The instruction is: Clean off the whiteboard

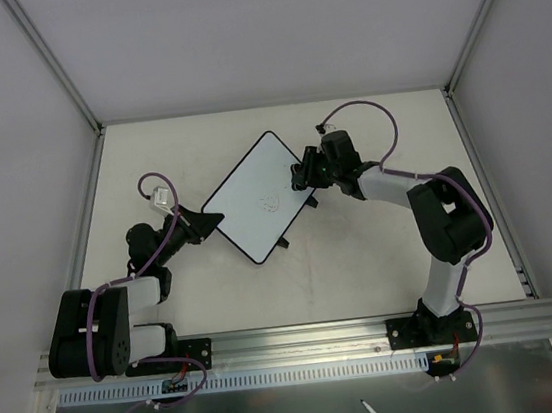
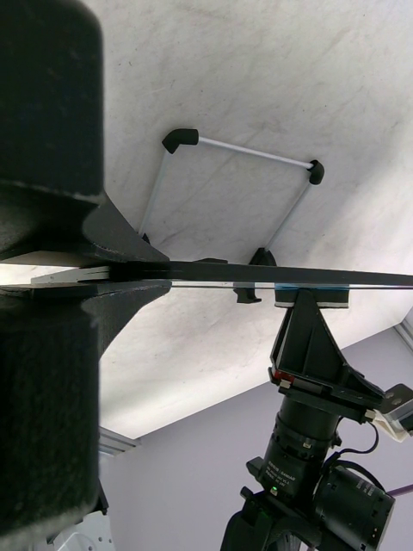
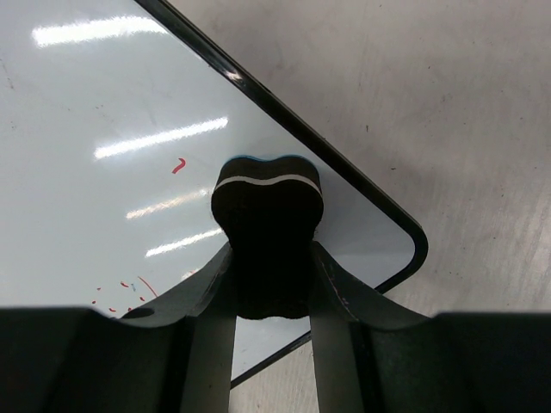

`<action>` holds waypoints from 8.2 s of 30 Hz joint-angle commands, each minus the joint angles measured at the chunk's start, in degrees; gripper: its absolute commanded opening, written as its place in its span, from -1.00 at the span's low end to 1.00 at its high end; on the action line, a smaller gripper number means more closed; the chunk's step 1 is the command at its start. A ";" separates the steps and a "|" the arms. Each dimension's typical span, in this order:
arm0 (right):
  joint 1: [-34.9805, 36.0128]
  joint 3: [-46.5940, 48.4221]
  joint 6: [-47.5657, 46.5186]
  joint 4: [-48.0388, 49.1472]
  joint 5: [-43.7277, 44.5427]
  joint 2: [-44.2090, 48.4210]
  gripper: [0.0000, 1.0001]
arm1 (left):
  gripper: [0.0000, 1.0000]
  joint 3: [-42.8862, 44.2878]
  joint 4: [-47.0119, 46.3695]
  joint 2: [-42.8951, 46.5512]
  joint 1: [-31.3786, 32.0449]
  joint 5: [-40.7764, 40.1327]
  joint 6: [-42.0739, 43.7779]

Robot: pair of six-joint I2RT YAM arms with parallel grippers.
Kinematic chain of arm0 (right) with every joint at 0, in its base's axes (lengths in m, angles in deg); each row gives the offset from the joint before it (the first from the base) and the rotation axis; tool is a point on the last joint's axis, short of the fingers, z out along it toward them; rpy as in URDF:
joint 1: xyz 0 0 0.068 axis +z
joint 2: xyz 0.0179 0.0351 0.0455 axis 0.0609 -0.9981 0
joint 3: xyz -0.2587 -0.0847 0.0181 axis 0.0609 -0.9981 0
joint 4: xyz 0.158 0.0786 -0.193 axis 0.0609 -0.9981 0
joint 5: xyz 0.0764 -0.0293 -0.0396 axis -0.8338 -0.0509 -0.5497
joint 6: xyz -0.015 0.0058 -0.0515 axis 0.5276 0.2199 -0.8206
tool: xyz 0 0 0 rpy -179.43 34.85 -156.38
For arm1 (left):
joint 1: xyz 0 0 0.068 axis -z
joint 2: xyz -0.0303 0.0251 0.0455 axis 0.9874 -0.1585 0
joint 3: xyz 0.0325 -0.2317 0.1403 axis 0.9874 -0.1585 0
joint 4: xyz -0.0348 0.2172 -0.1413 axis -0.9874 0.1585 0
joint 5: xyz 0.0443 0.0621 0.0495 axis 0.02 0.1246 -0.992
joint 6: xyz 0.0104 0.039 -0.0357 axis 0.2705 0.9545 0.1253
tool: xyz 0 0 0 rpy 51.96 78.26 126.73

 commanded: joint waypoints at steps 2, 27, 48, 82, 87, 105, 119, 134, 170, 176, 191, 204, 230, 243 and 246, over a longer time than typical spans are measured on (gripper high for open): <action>-0.24 1.32 -1.61 -5.86 3.79 -3.29 -1.00 | -1.00 -0.70 -1.85 0.48 -0.35 0.50 6.48; 4.95 30.05 -8.73 -22.83 4.84 -9.17 -1.00 | -1.00 -0.52 -1.93 -0.14 -0.35 1.20 6.66; 5.56 23.24 -9.44 -18.30 5.98 -6.56 -1.00 | -1.00 -0.52 -1.93 0.13 -0.35 1.20 6.75; 24.79 9.41 -12.33 -10.00 7.30 -1.79 -1.00 | -1.00 -0.88 -3.34 -0.23 -0.35 1.64 5.96; 29.63 12.66 -13.83 -12.46 11.94 -4.16 -1.00 | -1.00 -0.87 -3.34 -0.23 -0.35 1.73 5.96; 24.99 7.59 -11.64 -13.36 15.66 -3.03 -1.00 | -1.00 -0.79 -2.81 0.56 -0.35 1.73 6.04; 10.84 -7.36 -3.55 -2.80 14.69 -1.62 -1.00 | -1.00 -0.96 -3.52 0.39 -0.35 2.08 5.69; 12.05 -8.17 -5.20 -3.41 18.63 0.05 -1.00 | -1.00 -0.96 -3.43 0.39 -0.35 2.08 5.78; 27.46 -3.84 -10.93 -9.13 15.13 12.78 -1.00 | -1.00 -0.70 -3.16 0.13 -0.44 1.91 5.78; 20.70 -9.39 -9.79 -17.10 16.35 21.40 -1.00 | -1.00 -0.88 -3.43 0.04 -0.44 1.82 5.69; 5.57 -16.95 -5.22 -32.07 20.48 28.18 -0.98 | -1.00 -1.05 -3.60 0.39 -0.44 1.91 5.16; 5.30 -15.20 -6.62 -32.16 19.25 18.51 -0.15 | -1.00 -0.96 -3.25 0.56 -0.44 1.64 4.90; 5.30 -18.01 -7.41 -30.66 19.26 24.31 0.75 | -0.23 -1.14 -2.90 1.62 -0.52 1.29 4.64; 5.30 -21.26 -9.70 -28.73 20.75 37.12 0.76 | 0.79 -1.66 2.90 6.19 -1.93 -2.75 5.43; 5.30 -21.87 -10.23 -28.81 20.22 40.37 0.77 | 0.98 -1.49 5.61 8.56 -2.02 -3.19 5.69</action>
